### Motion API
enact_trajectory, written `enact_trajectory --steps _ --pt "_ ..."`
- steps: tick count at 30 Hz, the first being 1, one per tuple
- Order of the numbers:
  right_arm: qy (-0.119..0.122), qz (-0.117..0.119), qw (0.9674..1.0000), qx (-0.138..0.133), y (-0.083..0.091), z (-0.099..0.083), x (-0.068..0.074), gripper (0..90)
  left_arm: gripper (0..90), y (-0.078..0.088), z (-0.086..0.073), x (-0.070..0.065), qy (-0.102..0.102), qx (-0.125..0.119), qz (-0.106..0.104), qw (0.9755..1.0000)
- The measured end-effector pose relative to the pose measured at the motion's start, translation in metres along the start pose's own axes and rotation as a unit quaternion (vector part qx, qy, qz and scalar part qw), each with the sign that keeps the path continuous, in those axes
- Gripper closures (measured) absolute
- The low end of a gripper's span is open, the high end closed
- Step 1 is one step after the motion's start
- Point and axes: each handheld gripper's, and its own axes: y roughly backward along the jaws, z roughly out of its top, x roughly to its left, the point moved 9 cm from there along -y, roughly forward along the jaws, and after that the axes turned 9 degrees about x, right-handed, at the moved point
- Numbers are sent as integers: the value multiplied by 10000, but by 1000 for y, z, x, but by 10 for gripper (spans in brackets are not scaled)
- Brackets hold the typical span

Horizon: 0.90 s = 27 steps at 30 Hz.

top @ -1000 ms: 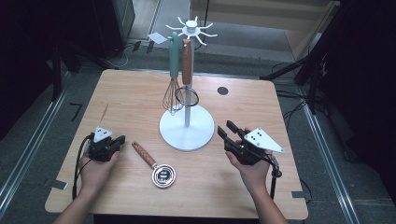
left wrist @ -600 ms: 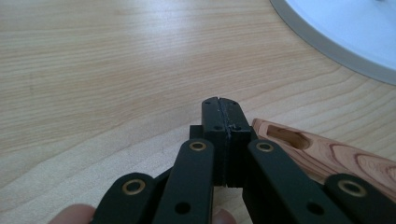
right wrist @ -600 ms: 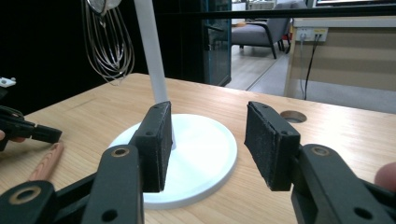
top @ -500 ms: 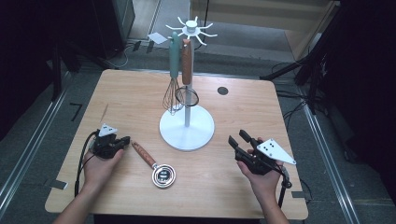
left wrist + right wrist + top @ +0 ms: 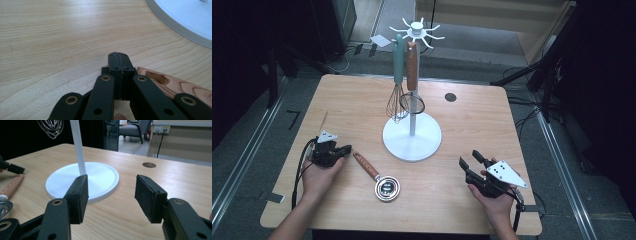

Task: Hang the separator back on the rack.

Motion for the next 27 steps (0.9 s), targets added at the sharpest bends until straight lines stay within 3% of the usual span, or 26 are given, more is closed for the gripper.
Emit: enact_trajectory --steps 3,9,18,27 --pt "-89 48 9999 69 -3 -2 1 455 900 -1 0 -2 -17 -5 -53 10000" --pt "-81 214 9997 113 -8 -4 14 456 900 -1 -1 -6 -112 46 -207 9997" --pt "-32 313 9994 125 -11 -2 25 455 900 1 -6 -16 -298 137 -279 9991" --pt "39 522 9985 160 -14 -1 43 456 900 2 -7 -26 -312 138 -418 9985"
